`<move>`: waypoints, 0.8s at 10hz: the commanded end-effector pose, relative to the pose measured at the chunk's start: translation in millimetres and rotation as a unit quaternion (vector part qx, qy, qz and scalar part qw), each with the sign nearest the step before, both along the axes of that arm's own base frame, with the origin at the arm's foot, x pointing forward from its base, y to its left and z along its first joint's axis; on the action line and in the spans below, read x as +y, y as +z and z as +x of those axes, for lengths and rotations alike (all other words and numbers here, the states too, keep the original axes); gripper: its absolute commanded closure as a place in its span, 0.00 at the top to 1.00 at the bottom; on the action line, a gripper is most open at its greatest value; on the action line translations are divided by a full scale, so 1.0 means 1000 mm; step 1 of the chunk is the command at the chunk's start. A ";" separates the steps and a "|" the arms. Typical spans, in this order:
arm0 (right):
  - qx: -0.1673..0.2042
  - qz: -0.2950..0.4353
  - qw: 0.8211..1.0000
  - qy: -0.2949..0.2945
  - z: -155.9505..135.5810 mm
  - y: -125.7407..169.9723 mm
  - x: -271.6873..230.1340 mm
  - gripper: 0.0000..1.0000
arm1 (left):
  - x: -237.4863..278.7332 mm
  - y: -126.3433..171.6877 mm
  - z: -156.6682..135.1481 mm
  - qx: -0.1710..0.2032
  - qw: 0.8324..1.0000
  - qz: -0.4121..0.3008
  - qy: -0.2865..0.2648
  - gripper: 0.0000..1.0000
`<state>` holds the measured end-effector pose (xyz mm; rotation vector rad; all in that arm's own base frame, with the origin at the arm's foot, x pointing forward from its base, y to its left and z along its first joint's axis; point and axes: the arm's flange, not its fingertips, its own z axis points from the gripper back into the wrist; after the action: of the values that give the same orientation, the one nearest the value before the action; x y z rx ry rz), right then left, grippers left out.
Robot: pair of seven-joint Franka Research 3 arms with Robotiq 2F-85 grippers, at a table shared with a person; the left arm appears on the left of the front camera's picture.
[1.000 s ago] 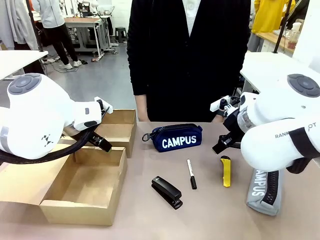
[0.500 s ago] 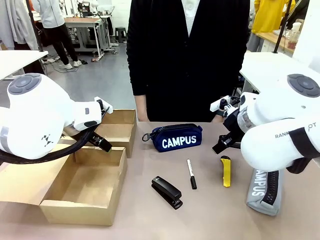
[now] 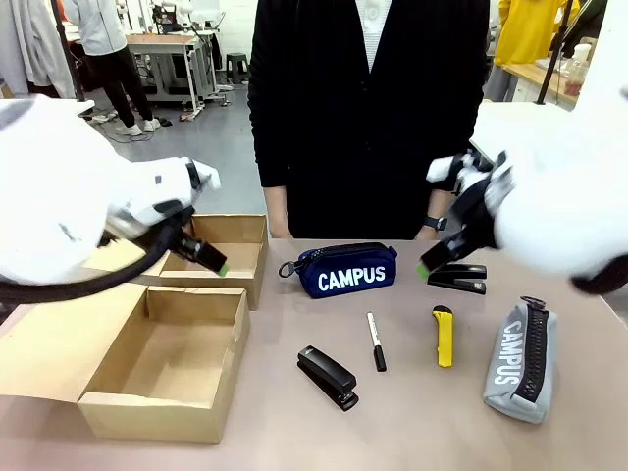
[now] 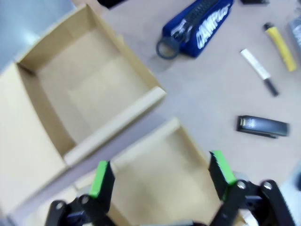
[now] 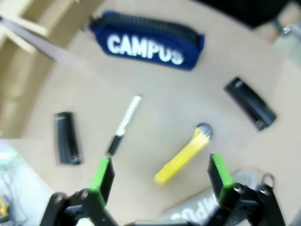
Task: Place items inside the box.
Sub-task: Pick up a Pencil pouch or Stapler and place it inside the Mailer Box closest to the robot.
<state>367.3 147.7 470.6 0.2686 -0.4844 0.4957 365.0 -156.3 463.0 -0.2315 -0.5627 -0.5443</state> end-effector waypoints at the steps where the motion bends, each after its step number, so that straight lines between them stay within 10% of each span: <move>1: 0.084 0.059 0.994 -0.041 -0.028 0.057 -0.044 1.00 | 0.043 0.054 -0.048 0.042 0.997 -0.065 -0.007 1.00; 4: 0.121 0.213 0.961 -0.128 -0.080 0.074 -0.160 1.00 | 0.165 0.074 -0.094 0.089 0.964 -0.246 -0.039 1.00; 8: 0.099 0.496 0.821 -0.266 -0.114 0.023 -0.352 1.00 | 0.317 0.003 -0.137 0.037 0.823 -0.557 0.109 1.00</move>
<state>240.1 -191.4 514.5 0.9974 -0.4704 -0.3122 230.9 183.4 517.4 -1.1612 -0.7002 -0.0549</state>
